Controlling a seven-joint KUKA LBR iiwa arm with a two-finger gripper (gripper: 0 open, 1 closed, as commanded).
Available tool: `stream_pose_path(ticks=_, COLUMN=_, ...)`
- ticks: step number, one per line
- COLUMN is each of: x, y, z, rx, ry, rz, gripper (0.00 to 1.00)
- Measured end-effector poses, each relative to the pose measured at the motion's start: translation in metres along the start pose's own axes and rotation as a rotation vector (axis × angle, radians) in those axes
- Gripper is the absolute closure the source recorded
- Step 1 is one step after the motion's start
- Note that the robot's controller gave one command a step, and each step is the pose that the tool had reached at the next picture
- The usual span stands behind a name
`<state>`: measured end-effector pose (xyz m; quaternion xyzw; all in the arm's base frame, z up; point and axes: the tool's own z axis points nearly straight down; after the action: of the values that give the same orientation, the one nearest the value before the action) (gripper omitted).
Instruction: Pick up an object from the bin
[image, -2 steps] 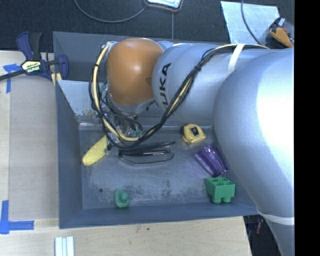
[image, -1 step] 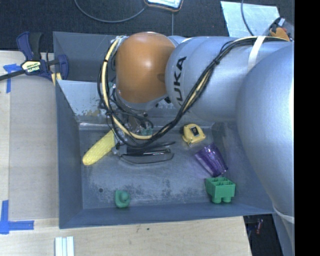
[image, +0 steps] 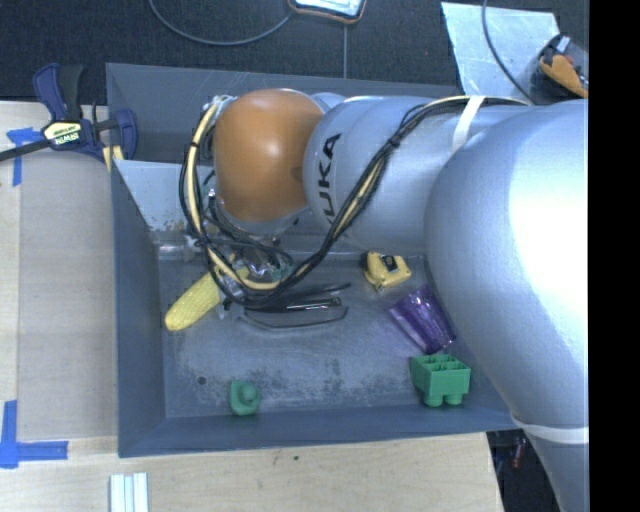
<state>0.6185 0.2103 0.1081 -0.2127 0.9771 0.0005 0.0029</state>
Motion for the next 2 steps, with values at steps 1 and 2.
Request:
stream_pose_path(ticks=1, x=-0.0086, y=-0.0038, z=0.0384, rx=0.003, ry=-0.013, rz=-0.249, gripper=0.00)
stream_pose_path(ticks=2, x=-0.0089, y=0.0054, z=0.0376, rx=0.000, ry=-0.006, rz=-0.103, gripper=1.00)
